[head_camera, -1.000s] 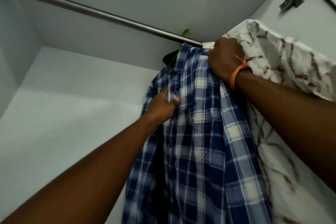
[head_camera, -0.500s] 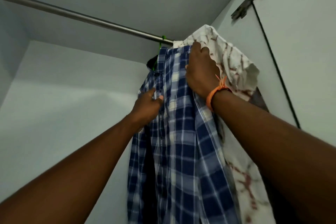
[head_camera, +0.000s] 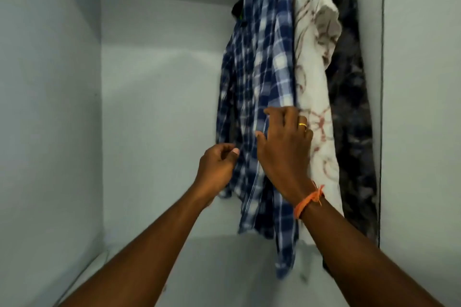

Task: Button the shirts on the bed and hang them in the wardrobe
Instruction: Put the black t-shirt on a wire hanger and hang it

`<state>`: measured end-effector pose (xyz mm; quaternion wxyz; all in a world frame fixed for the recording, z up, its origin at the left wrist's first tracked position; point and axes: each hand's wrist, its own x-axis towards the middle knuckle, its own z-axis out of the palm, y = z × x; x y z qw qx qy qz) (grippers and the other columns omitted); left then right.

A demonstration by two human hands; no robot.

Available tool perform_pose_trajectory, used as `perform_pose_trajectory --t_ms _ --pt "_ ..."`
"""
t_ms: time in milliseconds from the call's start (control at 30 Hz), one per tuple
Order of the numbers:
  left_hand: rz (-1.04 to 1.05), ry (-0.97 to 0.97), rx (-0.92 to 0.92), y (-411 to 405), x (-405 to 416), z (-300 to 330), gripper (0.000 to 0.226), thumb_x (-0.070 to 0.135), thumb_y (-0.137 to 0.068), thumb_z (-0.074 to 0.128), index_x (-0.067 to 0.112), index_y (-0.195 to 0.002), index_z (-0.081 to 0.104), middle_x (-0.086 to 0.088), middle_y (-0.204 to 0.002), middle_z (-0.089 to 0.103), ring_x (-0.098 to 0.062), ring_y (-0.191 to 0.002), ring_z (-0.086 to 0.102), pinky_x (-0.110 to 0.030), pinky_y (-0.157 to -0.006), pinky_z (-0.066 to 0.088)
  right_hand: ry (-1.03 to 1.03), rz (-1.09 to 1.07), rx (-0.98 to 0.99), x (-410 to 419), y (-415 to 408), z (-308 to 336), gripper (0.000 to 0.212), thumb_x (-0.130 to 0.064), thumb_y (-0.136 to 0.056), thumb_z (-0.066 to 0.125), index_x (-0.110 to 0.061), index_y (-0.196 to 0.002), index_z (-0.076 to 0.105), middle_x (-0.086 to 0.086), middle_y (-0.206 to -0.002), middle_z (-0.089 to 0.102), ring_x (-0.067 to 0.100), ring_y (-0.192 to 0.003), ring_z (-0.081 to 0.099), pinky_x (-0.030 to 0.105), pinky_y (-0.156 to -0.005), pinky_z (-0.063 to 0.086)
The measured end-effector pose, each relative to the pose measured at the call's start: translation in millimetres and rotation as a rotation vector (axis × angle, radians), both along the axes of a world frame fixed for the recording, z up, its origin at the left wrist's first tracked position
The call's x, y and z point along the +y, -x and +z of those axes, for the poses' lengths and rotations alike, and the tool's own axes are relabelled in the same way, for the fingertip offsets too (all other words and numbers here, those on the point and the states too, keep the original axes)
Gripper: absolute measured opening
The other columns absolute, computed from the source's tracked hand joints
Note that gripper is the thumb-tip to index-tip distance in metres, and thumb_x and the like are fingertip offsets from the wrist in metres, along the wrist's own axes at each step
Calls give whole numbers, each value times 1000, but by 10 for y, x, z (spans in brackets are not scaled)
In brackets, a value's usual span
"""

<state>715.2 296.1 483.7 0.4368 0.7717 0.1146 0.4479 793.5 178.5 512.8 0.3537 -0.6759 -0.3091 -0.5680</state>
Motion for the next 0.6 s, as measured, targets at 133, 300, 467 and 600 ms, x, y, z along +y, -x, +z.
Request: perform_pose_trajectory --t_ms 133,300,467,600 --pt "174 11 27 572 -56 -1026 12 17 -94 61 17 -100 72 4 -89 73 -9 -82 67 -15 -75 50 58 178 172 27 376 -1012 41 -25 -80 75 -17 -117 59 11 -116 53 36 -102 54 48 -81 46" --pt "309 188 178 1384 -151 -2306 17 7 -93 57 18 -90 70 11 -89 70 3 -82 63 -4 -71 45 302 387 527 232 979 -2280 25 -25 -86 70 -19 -110 62 3 -110 60 28 -101 58 44 -84 47" --pt "510 318 324 2253 -119 -3174 18 1 -92 56 14 -91 69 2 -90 69 -12 -84 65 -14 -77 52 614 522 845 510 1616 -3203 19 -32 -91 64 -23 -108 61 -3 -108 64 19 -103 62 39 -88 46" --pt "632 272 402 2660 -14 -3371 19 2 -95 53 8 -98 70 -1 -98 69 -13 -89 64 3 -62 40 742 562 880 734 1821 -3569 19 -32 -94 61 -18 -107 60 1 -106 64 23 -101 61 36 -84 49"
